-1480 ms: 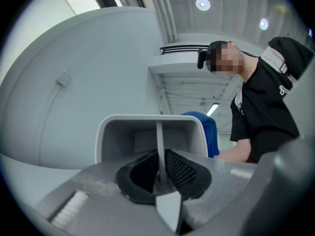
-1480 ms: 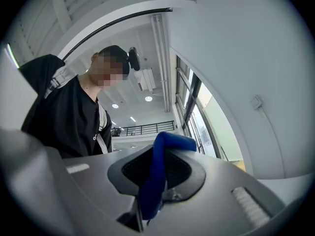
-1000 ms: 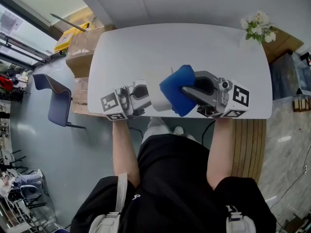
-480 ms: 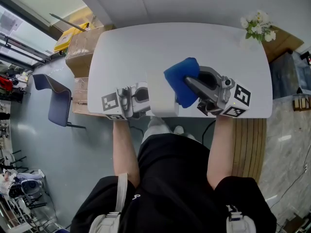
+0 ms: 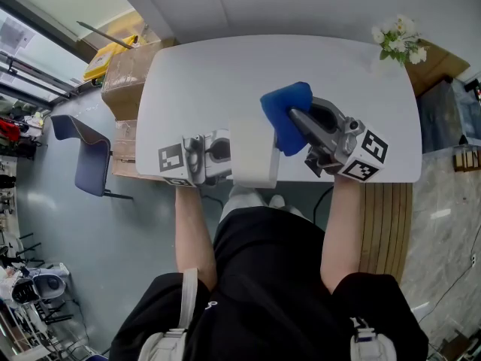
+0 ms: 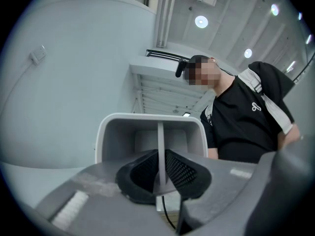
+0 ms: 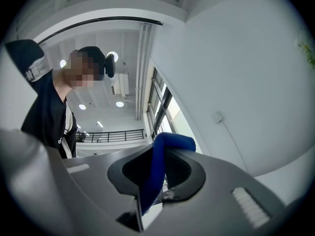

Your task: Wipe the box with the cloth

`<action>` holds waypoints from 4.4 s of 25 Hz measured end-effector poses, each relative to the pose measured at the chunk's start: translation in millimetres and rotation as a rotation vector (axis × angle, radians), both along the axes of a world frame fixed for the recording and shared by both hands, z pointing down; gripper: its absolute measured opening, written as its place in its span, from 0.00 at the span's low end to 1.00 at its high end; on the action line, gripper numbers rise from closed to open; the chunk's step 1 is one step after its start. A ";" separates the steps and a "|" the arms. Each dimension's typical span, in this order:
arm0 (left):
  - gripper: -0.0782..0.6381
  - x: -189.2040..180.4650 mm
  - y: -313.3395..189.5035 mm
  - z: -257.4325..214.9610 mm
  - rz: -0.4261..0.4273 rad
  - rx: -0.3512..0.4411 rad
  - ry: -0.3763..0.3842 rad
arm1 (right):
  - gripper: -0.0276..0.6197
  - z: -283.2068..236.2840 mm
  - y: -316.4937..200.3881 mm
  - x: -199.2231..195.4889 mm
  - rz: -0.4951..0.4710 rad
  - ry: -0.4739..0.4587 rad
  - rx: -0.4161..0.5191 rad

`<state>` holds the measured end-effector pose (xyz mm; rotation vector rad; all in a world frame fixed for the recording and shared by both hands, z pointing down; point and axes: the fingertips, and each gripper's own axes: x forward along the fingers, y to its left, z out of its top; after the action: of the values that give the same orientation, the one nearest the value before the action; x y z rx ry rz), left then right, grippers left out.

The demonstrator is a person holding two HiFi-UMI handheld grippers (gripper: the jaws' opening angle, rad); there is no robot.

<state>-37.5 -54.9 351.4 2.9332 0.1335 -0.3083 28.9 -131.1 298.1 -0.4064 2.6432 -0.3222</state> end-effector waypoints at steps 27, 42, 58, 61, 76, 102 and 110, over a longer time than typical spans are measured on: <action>0.18 -30.2 -32.2 -12.8 -0.203 0.010 0.151 | 0.13 33.4 5.8 -19.8 -0.064 0.149 -0.034; 0.18 -45.9 -66.4 4.9 -0.409 -0.066 0.118 | 0.13 22.6 40.8 -33.0 -0.276 0.116 0.053; 0.18 -27.7 -75.0 51.3 -0.443 -0.084 -0.155 | 0.13 15.2 39.1 -18.5 -0.240 0.045 0.064; 0.18 -25.0 -76.2 59.1 -0.443 -0.083 -0.204 | 0.13 15.2 31.2 -15.8 -0.194 0.041 0.052; 0.18 -11.5 -74.5 125.7 -0.389 -0.076 -0.598 | 0.13 18.9 0.7 -1.7 -0.018 0.003 -0.012; 0.17 -12.6 -74.4 244.8 -0.210 -0.022 -1.311 | 0.13 34.3 -29.9 17.4 0.100 0.044 -0.067; 0.17 -10.6 -68.5 270.7 -0.098 0.043 -1.467 | 0.13 34.8 -34.1 25.3 0.123 0.044 -0.071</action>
<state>-48.0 -123.4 622.2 2.4182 -0.2160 1.7433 54.2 -165.2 332.9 -0.6037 2.6407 -0.3725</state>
